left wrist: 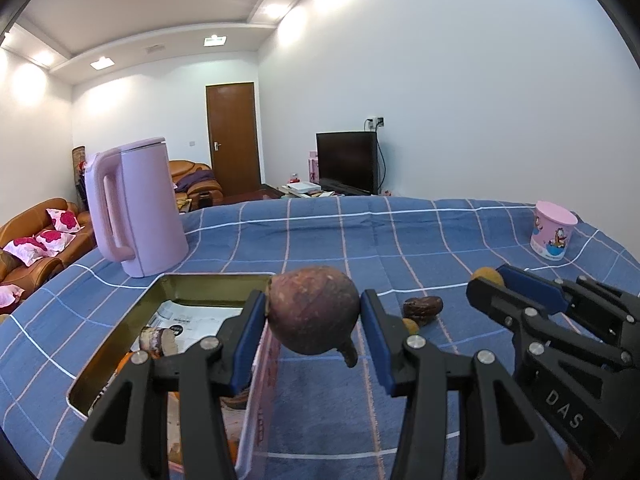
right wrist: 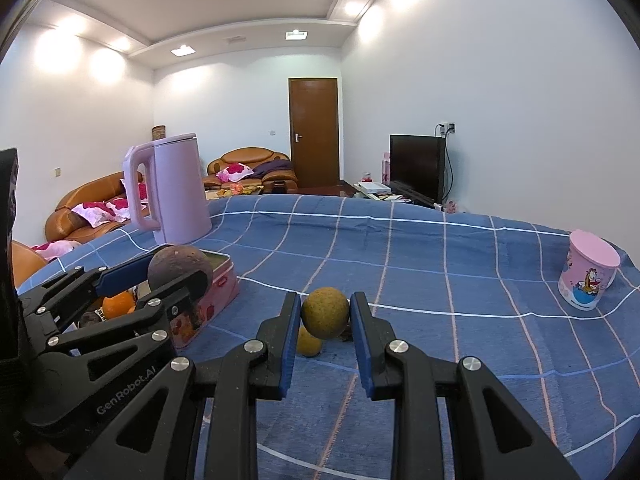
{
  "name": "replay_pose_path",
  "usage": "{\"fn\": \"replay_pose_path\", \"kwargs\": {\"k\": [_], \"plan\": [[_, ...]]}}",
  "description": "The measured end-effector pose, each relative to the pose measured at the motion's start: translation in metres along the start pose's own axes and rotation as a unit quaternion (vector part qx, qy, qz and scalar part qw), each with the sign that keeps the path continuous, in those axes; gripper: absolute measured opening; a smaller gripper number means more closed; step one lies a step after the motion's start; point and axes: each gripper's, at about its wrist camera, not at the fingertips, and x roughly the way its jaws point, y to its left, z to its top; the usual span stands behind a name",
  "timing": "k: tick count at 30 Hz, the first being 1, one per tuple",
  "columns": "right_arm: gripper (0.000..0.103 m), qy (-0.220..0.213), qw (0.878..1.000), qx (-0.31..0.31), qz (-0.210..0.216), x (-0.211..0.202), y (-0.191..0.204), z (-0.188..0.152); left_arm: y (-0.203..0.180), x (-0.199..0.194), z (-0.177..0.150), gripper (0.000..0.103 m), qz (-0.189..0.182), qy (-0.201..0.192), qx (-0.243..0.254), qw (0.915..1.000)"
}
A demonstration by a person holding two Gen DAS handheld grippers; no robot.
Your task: Organize fruits
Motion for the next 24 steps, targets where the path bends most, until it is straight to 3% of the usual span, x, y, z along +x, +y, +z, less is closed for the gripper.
{"fn": "replay_pose_path", "kwargs": {"k": [24], "plan": [[0.027,0.005,0.999,-0.022,0.029,0.009,0.037,0.005,0.036,-0.011,-0.004,0.050,0.015,0.003,-0.023,0.9996]]}}
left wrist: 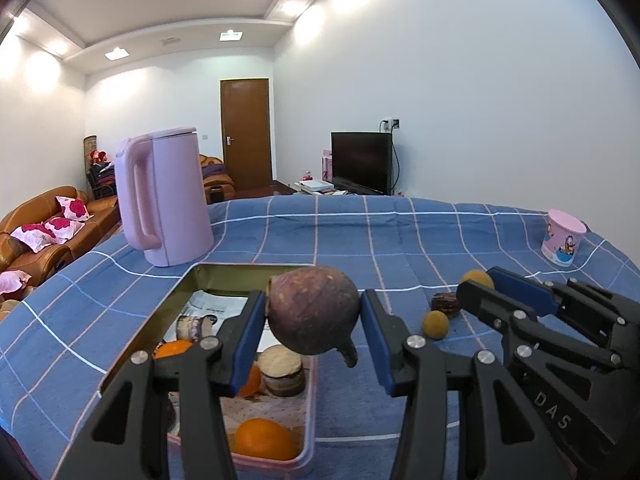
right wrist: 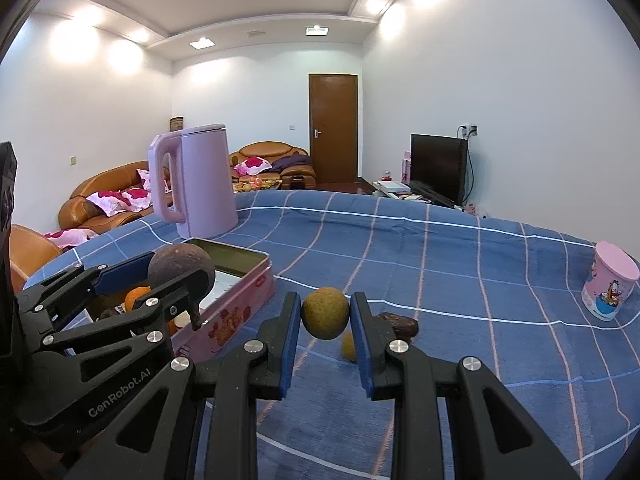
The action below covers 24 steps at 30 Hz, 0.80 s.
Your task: Organize fruits
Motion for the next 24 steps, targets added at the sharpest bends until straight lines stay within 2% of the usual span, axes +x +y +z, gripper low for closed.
{"fn": "replay_pose_path", "kwargs": {"k": [24], "plan": [[0.027,-0.003,0.999,-0.026,0.041,0.015,0.043,0.014,0.059,-0.009,0.002,0.050,0.041,0.004,-0.033,0.9986]]}}
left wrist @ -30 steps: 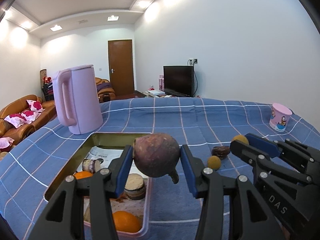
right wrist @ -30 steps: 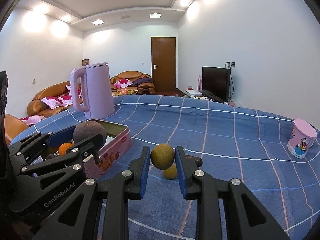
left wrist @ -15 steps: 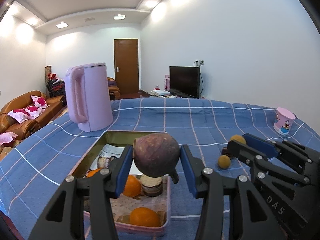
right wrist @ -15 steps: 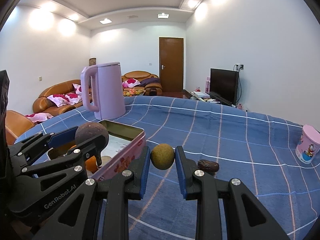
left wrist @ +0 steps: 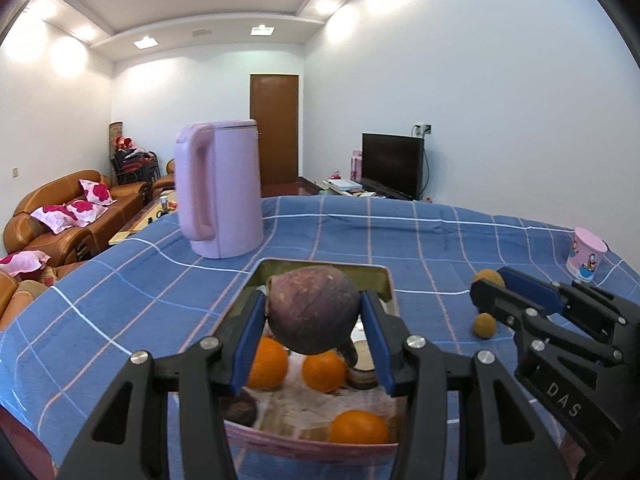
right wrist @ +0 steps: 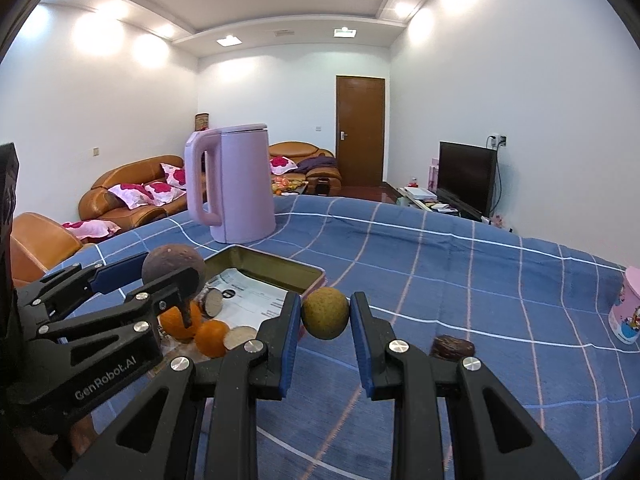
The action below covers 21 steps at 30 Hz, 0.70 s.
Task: Organize fruits
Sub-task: 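Lower the purple-brown fruit into the tin and open the left gripper while the right releases its yellow-green fruit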
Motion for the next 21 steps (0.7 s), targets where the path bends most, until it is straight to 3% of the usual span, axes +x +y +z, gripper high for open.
{"fn": "replay_pose_path", "kwargs": {"k": [11,21], "plan": [[0.027,-0.001,1.000,-0.007,0.024,0.008,0.019,0.004,0.030,0.002,-0.008,0.050,0.031,0.014,-0.005,0.9994],[0.027,0.007,0.999,-0.015,0.042,0.014,0.036,0.006,0.035,0.002,-0.012,0.050,0.030,0.023,0.001,0.9993]]}}
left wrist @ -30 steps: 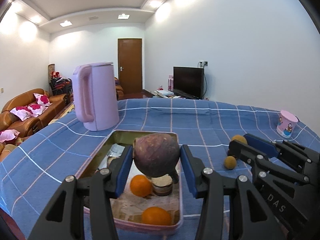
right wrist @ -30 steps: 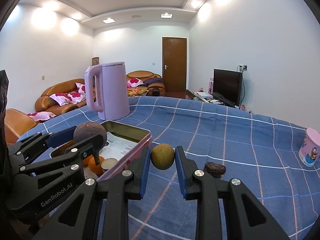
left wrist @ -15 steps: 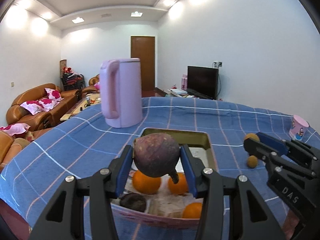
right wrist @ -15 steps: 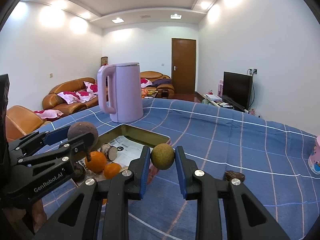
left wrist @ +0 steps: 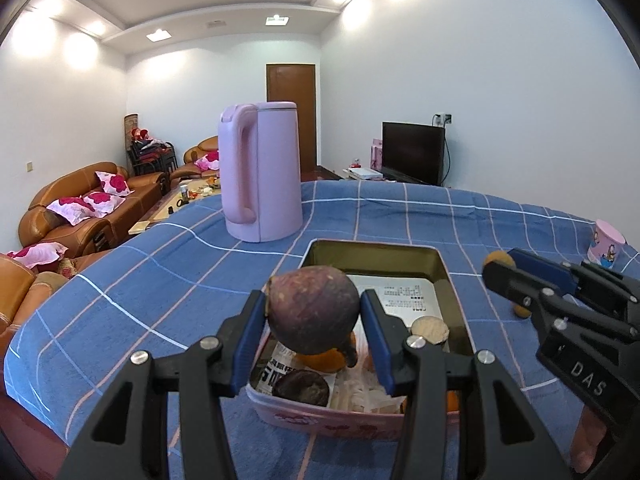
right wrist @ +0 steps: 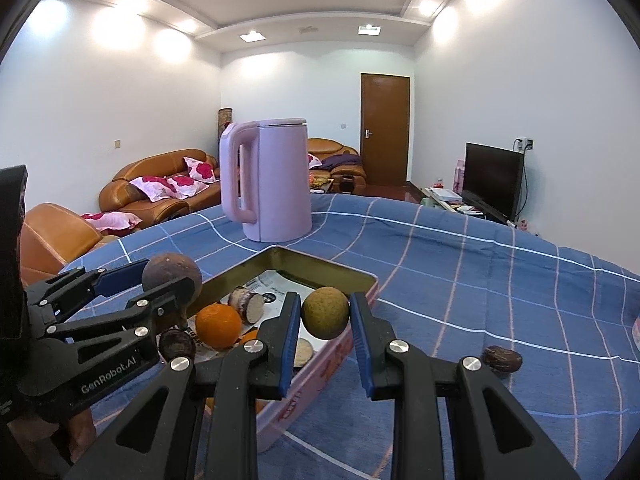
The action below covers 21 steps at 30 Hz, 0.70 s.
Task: Organize fruits
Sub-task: 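Lower the purple-brown fruit into the tin and open the left gripper while the right releases its yellow-green fruit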
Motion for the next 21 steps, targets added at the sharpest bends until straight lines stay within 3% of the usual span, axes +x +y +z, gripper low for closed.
{"fn": "replay_pose_path", "kwargs": {"k": [21], "plan": [[0.027,0.037,0.999,-0.003,0.025,0.018,0.018,-0.010,0.001,0.012,-0.008,0.050,-0.016,0.032,0.006,0.9993]]}}
